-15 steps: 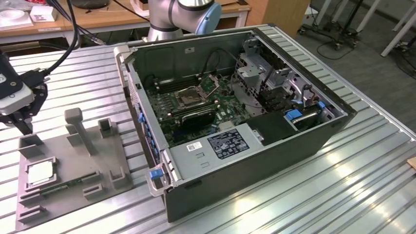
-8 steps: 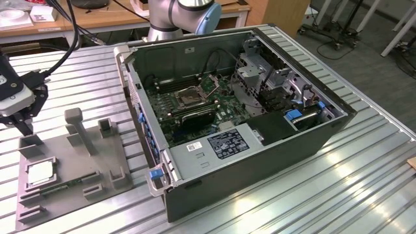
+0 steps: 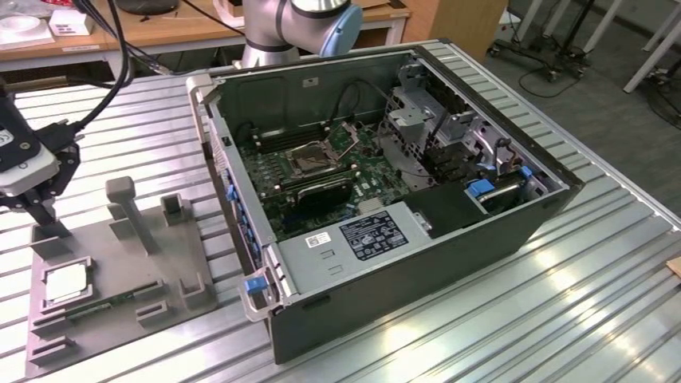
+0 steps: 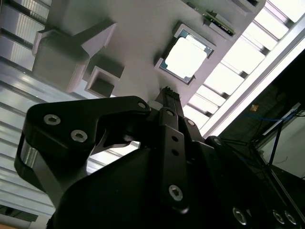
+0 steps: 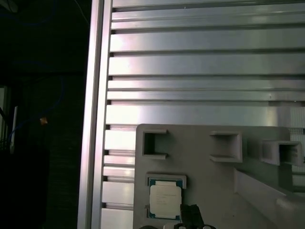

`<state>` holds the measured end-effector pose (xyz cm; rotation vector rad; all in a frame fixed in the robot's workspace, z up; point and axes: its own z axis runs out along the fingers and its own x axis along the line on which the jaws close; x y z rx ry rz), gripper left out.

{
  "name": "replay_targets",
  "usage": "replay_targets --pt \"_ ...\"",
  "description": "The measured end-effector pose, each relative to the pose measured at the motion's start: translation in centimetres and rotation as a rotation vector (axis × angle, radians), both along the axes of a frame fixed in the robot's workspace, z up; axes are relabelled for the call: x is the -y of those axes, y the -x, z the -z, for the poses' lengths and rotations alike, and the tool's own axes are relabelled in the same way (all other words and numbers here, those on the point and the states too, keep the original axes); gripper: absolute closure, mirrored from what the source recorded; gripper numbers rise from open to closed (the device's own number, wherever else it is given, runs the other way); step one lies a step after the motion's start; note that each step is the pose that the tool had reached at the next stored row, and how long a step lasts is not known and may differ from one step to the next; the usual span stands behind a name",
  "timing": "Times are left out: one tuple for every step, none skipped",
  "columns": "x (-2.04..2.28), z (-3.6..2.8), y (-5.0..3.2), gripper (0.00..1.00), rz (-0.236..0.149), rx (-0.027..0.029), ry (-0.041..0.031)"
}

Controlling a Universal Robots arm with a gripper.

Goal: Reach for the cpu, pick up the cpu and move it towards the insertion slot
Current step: 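Reach for the cpu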

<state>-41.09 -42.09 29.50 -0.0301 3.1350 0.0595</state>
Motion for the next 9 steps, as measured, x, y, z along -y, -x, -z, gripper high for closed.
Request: replay_targets --pt "0.02 0.1 0.02 0.9 0.0 0.0 0.0" --pt "0.03 0.18 0.03 0.9 0.0 0.0001 0.0" --pt "0.03 0.21 0.04 0.9 0.0 0.0 0.0001" --pt "0.03 0.21 0.04 0.9 0.0 -0.0001 0.0001" --pt "0.03 0.21 0.04 0.9 0.0 -0.0001 0.0002" --pt "0.03 0.25 0.04 0.9 0.0 0.0001 0.0001" --pt "0.03 0.27 0.04 0.9 0.0 0.0002 0.0" --pt "0.03 0.28 0.04 0.9 0.0 0.0002 -0.0001" --pt "0.03 0.3 0.04 0.9 0.0 0.0003 -0.0002"
